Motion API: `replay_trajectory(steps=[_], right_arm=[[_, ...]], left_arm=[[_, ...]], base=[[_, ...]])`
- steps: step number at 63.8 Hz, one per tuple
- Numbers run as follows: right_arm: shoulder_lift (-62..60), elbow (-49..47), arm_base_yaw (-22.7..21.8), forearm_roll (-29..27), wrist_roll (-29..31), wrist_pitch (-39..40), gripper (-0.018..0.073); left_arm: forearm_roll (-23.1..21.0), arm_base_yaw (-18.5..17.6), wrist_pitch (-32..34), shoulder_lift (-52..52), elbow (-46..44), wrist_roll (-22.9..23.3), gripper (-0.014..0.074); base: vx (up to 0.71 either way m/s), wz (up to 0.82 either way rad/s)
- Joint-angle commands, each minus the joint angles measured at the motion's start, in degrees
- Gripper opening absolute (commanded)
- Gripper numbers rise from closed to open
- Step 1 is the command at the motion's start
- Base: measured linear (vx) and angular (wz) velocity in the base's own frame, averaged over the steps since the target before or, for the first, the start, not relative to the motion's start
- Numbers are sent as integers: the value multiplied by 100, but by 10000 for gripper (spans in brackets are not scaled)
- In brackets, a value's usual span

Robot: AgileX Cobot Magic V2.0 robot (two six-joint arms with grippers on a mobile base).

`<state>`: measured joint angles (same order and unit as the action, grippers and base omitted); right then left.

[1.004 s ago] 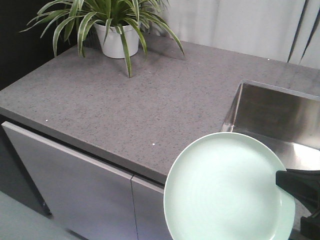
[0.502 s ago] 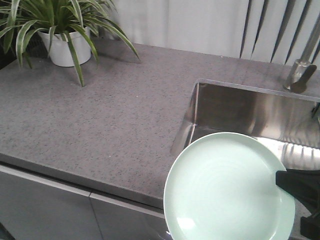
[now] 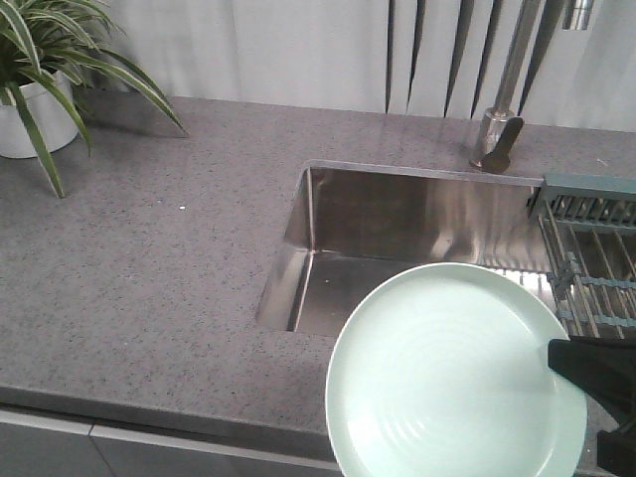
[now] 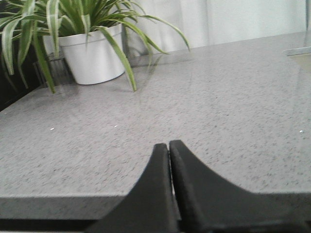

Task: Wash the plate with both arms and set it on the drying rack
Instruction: 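Turn the base toward the steel sink, plate held in right gripper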

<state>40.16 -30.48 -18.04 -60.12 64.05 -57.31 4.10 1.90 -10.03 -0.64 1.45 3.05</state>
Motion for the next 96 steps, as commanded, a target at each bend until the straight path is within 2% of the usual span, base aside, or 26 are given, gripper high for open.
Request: replay_trajectory(steps=[1,96], right_arm=[[-7,-145,-37,-355,50,68,-1],[-7,-145,-37,-355,50,68,-1]], left_arm=[[-10,-4,411,-82,-141,51,-6],[-10,-4,411,-82,-141,51,-6]], base=[[4,-22],[2,-11]])
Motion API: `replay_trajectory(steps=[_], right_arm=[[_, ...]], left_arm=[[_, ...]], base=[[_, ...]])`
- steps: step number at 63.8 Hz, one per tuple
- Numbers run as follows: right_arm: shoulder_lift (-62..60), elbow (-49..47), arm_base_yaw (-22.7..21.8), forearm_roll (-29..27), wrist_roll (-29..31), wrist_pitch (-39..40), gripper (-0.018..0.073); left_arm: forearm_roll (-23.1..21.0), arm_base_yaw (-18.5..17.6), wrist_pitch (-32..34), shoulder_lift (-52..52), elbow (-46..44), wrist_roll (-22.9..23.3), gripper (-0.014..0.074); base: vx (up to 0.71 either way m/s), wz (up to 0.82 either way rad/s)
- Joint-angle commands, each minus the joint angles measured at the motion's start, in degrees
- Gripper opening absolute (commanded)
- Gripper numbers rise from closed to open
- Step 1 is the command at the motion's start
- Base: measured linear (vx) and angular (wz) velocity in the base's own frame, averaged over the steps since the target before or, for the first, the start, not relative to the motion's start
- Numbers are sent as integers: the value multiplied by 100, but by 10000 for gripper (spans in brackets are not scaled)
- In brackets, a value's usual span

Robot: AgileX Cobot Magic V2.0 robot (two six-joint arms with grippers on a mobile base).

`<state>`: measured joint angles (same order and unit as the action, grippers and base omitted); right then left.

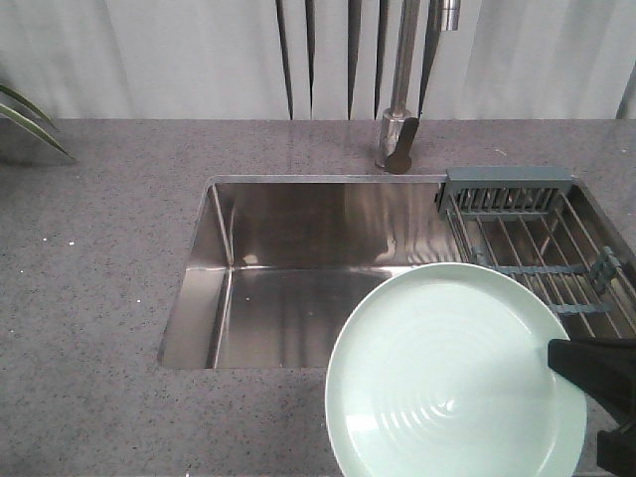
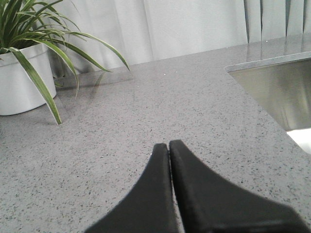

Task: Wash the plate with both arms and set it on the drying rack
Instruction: 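Turn the base toward the steel sink, plate held in right gripper, then approach the sink edge, holding the plate above the basin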

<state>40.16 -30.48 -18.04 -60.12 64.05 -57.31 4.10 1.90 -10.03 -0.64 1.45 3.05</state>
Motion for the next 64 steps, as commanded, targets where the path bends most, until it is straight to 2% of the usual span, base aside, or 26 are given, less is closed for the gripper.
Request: replay_trajectory(steps=[1,64], right_arm=[[-7,-145,-37,-355,50,68,-1],[-7,-145,-37,-355,50,68,-1]], left_arm=[[-10,-4,411,-82,-141,51,-6],[-10,-4,411,-82,-141,51,-6]], base=[[2,-3],[2,-3]])
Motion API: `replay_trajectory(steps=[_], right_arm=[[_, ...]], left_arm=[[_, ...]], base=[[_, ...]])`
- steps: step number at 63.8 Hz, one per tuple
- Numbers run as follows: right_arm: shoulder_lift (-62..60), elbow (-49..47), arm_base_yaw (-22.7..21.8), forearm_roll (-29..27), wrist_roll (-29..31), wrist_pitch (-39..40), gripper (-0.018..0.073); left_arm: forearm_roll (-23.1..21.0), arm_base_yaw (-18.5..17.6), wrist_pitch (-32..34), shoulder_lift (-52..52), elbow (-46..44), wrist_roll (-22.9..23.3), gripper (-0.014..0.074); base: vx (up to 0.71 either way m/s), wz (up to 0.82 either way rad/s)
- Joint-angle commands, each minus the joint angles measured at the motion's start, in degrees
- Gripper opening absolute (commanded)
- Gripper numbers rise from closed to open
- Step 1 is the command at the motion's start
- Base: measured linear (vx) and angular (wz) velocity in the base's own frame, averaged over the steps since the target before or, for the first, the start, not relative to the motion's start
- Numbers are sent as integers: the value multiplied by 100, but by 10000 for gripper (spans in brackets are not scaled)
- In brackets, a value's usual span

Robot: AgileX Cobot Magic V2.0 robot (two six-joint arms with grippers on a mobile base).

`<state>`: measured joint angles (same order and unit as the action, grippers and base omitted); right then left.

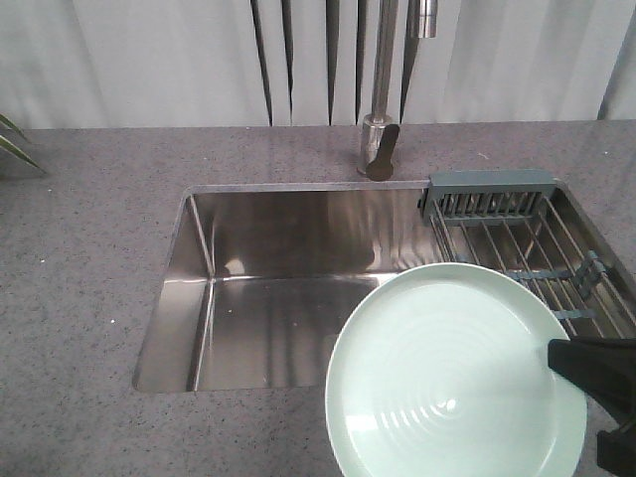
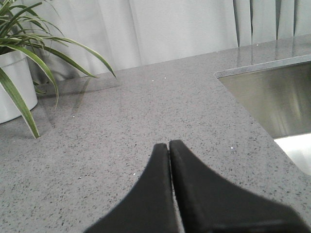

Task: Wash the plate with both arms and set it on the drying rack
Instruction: 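Approach the sink edge, holding the plate above the basin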

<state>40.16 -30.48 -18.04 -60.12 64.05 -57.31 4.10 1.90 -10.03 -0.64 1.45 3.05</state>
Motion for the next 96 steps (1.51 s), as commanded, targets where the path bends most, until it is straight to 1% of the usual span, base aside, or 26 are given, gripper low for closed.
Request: replay_trajectory(steps=[1,96], right_arm=[[-7,-145,-37,-355,50,68,-1],[-7,-145,-37,-355,50,68,-1]], left_arm=[[-10,-4,411,-82,-141,51,-6],[-10,-4,411,-82,-141,51,-6]], base=[[3,-2],[3,0]])
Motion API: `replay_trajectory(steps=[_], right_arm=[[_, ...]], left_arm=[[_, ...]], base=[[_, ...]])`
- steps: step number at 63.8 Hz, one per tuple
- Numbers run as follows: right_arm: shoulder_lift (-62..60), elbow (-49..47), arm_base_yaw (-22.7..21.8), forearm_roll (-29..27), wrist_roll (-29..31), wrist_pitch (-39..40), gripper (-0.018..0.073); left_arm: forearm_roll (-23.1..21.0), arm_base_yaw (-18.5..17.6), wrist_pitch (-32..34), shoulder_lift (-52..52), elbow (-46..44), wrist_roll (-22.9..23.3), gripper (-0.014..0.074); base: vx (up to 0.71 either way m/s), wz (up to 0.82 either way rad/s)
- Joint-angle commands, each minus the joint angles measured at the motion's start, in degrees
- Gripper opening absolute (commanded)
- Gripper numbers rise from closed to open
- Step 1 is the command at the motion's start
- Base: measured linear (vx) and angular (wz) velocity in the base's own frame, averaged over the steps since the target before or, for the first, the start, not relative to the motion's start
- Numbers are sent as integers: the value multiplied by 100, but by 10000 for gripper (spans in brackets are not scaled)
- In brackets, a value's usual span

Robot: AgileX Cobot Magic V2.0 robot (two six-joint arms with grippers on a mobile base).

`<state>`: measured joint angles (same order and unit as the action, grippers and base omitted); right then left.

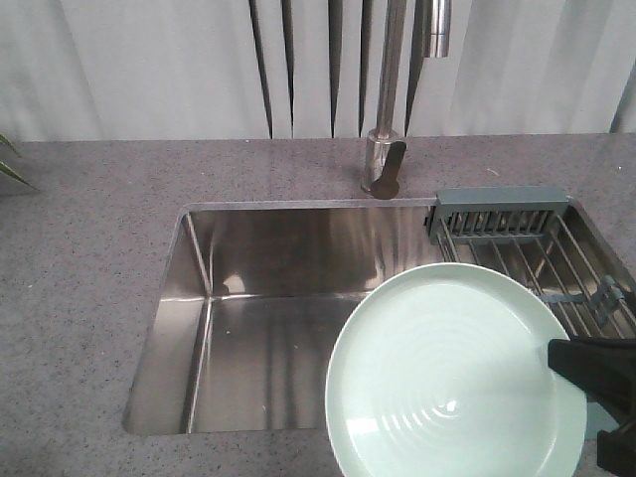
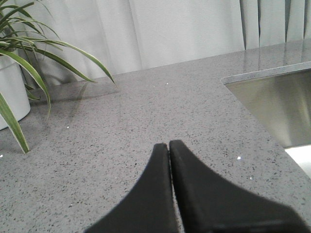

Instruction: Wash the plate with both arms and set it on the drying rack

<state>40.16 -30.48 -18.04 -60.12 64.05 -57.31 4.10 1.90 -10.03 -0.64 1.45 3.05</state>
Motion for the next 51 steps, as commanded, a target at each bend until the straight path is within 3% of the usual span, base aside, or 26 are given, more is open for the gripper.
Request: replay_trajectory(steps=[1,51], right_arm=[[-7,-145,-37,-355,50,68,-1],[-7,-145,-37,-355,50,68,-1]], left_arm=[[-10,-4,411,-82,-141,51,-6],[-10,-4,411,-82,-141,51,-6]], base=[[3,1],[3,1]])
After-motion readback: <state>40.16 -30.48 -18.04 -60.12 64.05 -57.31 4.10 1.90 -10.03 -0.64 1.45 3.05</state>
